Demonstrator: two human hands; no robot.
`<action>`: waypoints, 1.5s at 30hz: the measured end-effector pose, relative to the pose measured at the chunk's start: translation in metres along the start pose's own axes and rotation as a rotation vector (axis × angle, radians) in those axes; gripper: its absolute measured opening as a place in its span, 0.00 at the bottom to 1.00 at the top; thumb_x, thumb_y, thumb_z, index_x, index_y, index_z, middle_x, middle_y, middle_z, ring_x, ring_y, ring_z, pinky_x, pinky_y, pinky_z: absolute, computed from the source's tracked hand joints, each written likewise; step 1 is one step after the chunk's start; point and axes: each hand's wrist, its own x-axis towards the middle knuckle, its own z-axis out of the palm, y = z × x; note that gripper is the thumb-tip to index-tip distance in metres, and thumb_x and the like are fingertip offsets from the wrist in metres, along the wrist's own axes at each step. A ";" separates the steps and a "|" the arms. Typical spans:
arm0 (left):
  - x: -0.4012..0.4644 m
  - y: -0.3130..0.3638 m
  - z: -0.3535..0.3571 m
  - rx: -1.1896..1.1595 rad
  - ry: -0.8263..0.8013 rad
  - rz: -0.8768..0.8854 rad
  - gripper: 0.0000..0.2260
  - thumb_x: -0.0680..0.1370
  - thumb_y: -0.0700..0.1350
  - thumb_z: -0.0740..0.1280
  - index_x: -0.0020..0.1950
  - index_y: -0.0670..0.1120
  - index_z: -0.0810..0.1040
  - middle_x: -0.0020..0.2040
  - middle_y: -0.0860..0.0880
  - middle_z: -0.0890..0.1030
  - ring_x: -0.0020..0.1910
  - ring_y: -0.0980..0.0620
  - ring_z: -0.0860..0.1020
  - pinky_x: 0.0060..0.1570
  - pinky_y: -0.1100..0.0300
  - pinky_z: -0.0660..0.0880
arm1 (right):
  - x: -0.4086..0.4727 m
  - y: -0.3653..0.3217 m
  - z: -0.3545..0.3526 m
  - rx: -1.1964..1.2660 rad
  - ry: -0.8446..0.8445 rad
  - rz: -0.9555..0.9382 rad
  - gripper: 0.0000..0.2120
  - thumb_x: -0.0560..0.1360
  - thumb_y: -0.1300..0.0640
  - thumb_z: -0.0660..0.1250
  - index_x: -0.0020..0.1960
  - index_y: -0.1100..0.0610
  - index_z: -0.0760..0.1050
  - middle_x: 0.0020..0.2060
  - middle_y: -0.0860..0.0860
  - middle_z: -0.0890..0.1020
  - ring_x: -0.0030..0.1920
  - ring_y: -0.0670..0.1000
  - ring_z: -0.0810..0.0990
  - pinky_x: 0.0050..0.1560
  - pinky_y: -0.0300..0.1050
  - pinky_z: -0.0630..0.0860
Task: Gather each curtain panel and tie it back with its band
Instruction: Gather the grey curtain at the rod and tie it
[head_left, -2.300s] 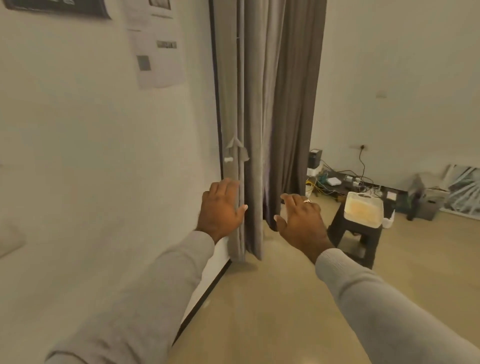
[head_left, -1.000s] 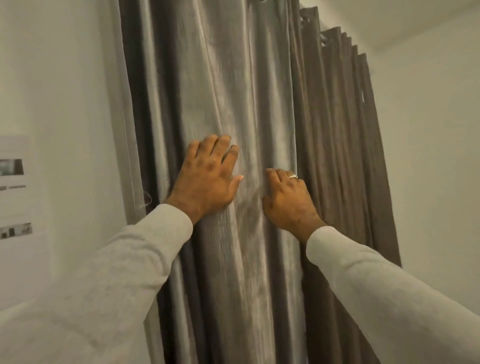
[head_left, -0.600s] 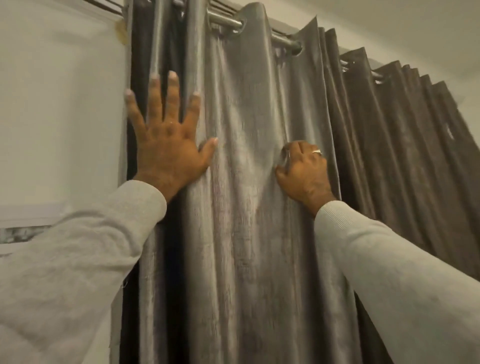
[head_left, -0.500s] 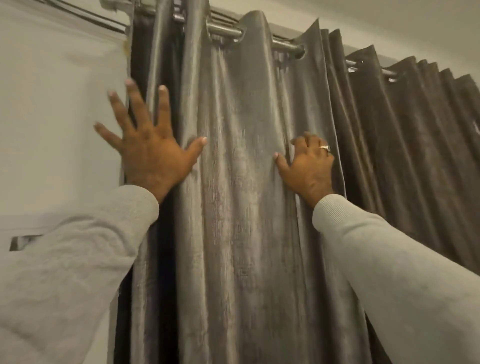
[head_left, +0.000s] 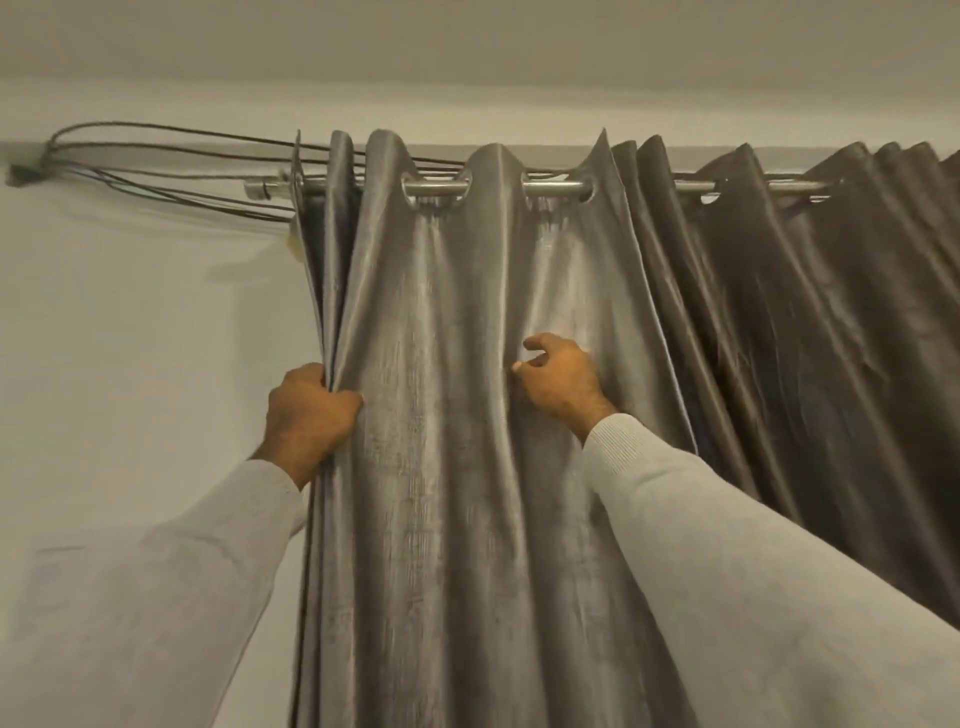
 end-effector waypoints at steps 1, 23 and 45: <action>0.000 0.000 -0.002 0.003 -0.001 0.012 0.08 0.78 0.44 0.73 0.53 0.41 0.80 0.51 0.41 0.83 0.46 0.40 0.81 0.49 0.51 0.79 | 0.001 -0.004 0.004 0.027 0.028 0.003 0.25 0.79 0.39 0.69 0.69 0.52 0.79 0.59 0.53 0.85 0.62 0.57 0.83 0.65 0.54 0.80; -0.021 -0.009 0.005 -0.365 -0.265 0.000 0.21 0.76 0.67 0.72 0.55 0.51 0.85 0.52 0.49 0.88 0.52 0.45 0.86 0.59 0.43 0.83 | 0.010 -0.139 0.106 0.130 -0.243 -0.196 0.12 0.84 0.59 0.65 0.58 0.63 0.85 0.52 0.60 0.86 0.52 0.62 0.85 0.54 0.53 0.83; -0.012 -0.045 0.042 -0.288 -0.348 0.034 0.26 0.73 0.44 0.69 0.72 0.46 0.75 0.62 0.45 0.83 0.60 0.43 0.83 0.67 0.41 0.80 | 0.027 -0.119 0.097 0.477 -0.321 -0.085 0.44 0.73 0.23 0.65 0.79 0.49 0.69 0.71 0.51 0.79 0.69 0.55 0.78 0.75 0.54 0.72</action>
